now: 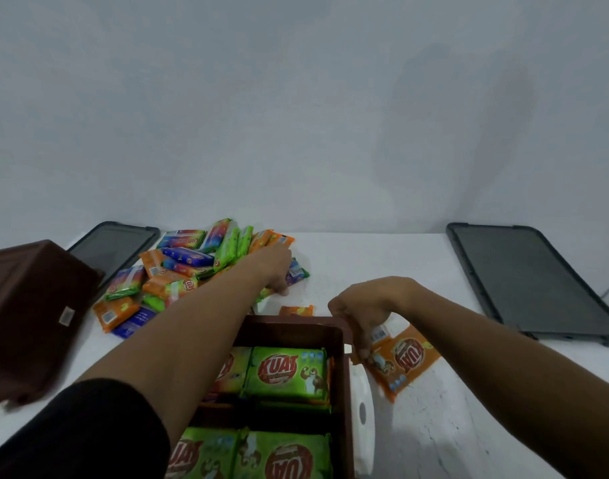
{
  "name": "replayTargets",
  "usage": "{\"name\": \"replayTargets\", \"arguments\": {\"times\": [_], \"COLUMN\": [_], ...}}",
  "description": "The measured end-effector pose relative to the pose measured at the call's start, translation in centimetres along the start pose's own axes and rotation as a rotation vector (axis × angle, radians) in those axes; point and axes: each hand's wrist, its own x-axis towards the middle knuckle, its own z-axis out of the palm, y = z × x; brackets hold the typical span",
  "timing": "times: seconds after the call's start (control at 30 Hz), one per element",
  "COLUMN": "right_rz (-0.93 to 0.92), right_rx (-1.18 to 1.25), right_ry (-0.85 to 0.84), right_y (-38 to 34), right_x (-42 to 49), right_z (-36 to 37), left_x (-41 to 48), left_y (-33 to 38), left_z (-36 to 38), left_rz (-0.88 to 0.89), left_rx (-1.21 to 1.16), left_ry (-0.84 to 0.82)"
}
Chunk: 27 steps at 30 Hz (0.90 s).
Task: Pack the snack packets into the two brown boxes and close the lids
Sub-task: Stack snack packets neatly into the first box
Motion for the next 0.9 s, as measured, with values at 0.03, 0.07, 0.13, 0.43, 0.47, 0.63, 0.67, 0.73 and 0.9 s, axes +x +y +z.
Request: {"name": "replayTargets", "arguments": {"times": [0.03,0.07,0.13,0.43,0.47,0.63,0.67,0.73,0.9], "right_rz": [-0.001,-0.007,-0.026,0.01,0.026,0.069,0.059,0.029,0.011], "right_rx": [0.018,0.036,0.09,0.331,0.344,0.527,0.583,0.743,0.948], "right_ry": [0.015,0.037,0.1,0.334,0.353,0.404,0.409,0.419,0.503], "right_y": [0.2,0.3,0.7,1.5,1.5,1.1,0.8,0.3,-2.0], "right_x": [0.2,0.2,0.3,-0.5,-0.6,-1.9,-2.3,-3.3,-6.0], "right_z": [0.0,0.0,-0.1,-1.1,-1.3,-2.9,-3.3,-4.1,-5.9], "left_x": [0.0,-0.1,-0.2,-1.9,-2.3,-4.8,-5.5,-7.0,-10.4], "left_y": [0.1,0.2,0.3,-1.3,-1.6,-2.2,-2.1,-2.3,-3.9], "left_z": [0.0,0.0,-0.1,-2.3,-2.7,-5.7,-6.4,-7.7,-9.0], "left_rz": [0.001,0.004,0.016,0.102,0.111,0.144,0.148,0.142,0.189], "left_rx": [0.004,0.008,0.014,-0.076,-0.128,-0.412,-0.475,-0.612,-0.767], "left_ry": [-0.002,-0.004,-0.014,0.093,0.098,0.111,0.1,0.057,-0.072]}}
